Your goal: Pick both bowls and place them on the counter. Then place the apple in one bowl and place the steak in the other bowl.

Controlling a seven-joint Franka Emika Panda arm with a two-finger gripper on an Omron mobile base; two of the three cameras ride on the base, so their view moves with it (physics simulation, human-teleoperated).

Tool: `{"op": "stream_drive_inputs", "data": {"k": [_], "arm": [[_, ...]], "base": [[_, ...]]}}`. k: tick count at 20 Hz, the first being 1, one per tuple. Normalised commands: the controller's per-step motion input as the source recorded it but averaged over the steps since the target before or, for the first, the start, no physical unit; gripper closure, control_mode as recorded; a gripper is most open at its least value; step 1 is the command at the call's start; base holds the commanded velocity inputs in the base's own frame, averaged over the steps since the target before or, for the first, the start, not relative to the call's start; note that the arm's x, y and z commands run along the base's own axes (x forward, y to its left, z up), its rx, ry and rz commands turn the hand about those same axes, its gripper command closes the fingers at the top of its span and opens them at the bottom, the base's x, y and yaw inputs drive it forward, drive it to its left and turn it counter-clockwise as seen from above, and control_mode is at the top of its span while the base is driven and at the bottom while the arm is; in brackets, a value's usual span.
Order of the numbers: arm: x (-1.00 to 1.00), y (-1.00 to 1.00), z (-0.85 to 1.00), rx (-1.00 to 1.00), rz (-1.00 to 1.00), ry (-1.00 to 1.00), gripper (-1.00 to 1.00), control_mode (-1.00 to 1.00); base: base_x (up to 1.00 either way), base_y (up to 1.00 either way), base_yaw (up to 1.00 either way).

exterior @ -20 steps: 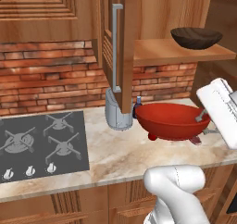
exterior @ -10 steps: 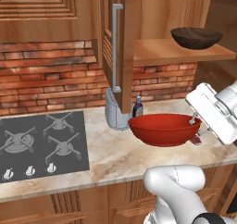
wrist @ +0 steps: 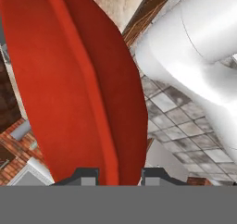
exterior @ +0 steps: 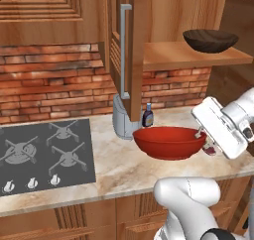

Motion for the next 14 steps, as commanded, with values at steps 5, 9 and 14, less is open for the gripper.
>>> {"op": "stream_drive_inputs", "data": {"k": [5,9,14], "arm": [[0.21,0.03,-0.3,0.0,0.01,0.0,1.0,-1.0],[0.3,-0.01,-0.23,-0.04,0.04,0.0,1.0,-1.0],[0.3,0.04,-0.23,-0.09,0.07,-0.08,1.0,-1.0]], "base": [[0.0,0.0,0.0],[0.0,0.0,0.0],[0.0,0.0,0.0]]}}
